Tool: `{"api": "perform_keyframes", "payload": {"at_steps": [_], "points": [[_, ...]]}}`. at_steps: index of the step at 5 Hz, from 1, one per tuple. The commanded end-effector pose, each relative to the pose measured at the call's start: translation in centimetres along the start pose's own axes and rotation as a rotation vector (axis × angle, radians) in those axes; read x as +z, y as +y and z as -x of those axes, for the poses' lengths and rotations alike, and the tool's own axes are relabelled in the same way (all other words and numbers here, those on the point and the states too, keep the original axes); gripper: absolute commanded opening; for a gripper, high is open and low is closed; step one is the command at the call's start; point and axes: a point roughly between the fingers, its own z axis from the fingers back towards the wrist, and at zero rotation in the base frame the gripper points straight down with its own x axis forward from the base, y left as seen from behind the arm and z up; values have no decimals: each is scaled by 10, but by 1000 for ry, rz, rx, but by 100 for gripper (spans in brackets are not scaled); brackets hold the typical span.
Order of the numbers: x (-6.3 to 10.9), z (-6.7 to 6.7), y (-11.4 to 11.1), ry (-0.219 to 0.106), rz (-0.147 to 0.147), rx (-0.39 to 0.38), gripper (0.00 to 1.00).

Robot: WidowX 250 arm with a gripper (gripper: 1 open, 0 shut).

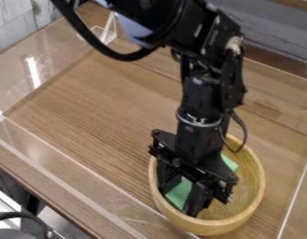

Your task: Remove the green block from inside the brown bowl and put it on the table

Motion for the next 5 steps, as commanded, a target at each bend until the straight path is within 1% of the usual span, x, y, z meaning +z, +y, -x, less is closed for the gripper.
{"api": "perform_keyframes", "payload": {"at_steps": [1, 4, 5], "points": [[15, -4, -1, -37, 21, -1, 0], [29, -7, 2, -51, 54, 21, 0], [36, -6, 3, -63, 68, 22, 0]]}}
